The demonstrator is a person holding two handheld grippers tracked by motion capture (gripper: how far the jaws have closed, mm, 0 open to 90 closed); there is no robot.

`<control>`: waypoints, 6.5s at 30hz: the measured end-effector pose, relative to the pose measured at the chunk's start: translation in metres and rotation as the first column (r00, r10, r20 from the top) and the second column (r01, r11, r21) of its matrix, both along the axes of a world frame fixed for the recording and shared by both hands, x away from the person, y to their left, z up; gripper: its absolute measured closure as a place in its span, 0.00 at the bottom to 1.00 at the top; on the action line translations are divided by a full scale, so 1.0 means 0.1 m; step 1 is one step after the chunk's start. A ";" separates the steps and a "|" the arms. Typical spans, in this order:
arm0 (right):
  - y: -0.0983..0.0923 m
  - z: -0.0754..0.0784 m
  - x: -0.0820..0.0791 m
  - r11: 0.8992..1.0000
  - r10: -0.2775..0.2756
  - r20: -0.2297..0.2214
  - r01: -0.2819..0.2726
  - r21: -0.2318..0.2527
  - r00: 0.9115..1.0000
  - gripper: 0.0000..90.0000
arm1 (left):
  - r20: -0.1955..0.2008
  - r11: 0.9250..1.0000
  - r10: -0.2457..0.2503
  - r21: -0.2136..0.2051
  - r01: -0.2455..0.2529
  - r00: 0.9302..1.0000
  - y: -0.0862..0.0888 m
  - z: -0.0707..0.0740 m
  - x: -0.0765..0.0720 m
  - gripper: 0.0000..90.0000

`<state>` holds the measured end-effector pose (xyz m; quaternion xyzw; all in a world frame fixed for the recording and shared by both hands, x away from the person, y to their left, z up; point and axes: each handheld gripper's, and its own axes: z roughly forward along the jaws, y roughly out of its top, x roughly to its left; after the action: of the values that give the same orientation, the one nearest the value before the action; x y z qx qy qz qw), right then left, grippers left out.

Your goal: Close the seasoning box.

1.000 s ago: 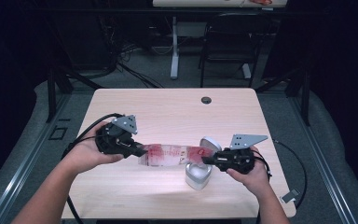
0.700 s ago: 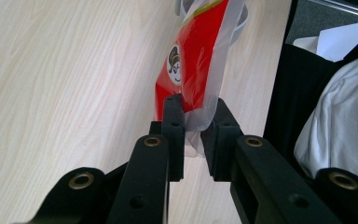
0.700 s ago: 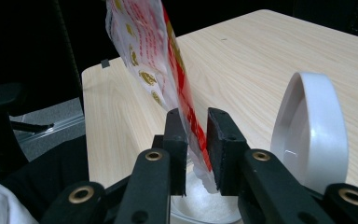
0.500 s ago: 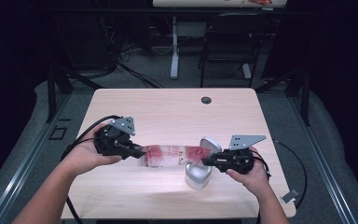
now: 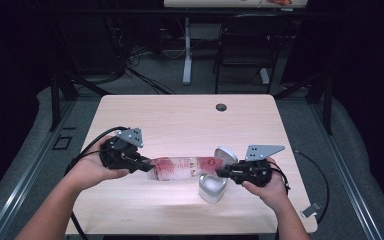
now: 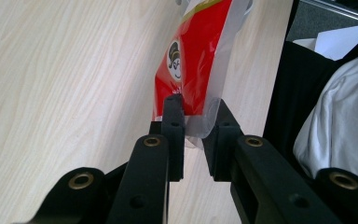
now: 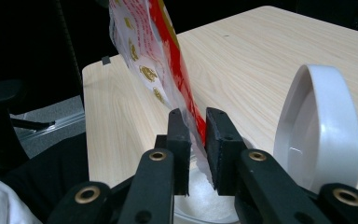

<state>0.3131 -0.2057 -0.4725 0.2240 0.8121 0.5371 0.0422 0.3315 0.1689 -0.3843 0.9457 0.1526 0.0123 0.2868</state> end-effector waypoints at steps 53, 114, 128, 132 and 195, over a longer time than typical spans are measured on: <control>0.17 0.16 -0.13 0.999 0.015 0.094 -0.012 -0.029 0.995 1.00 | -0.037 0.995 0.076 -0.068 -0.078 0.996 0.21 -0.64 -0.01 0.83; 0.71 0.77 0.01 0.969 0.082 0.158 -0.042 -0.243 0.984 1.00 | 0.032 0.977 0.185 -0.116 -0.181 0.982 0.28 -1.05 0.03 0.67; 0.84 0.74 0.03 0.959 0.096 0.158 -0.049 -0.278 0.983 1.00 | 0.073 0.979 0.163 -0.132 -0.152 0.984 0.27 -0.86 -0.03 0.69; 0.89 0.73 0.04 0.957 0.101 0.154 -0.053 -0.284 0.983 1.00 | 0.083 0.981 0.151 -0.138 -0.139 0.985 0.23 -0.85 -0.04 0.75; 1.18 0.63 0.03 0.974 0.120 0.110 -0.095 -0.205 0.987 0.76 | 0.092 0.962 0.139 -0.248 -0.113 0.986 0.29 -0.88 -0.22 0.82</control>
<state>0.3160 -0.0874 -0.4091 0.1410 0.8687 0.4672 0.0848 0.3098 0.1977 -0.4724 0.8900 0.1972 0.0630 0.4062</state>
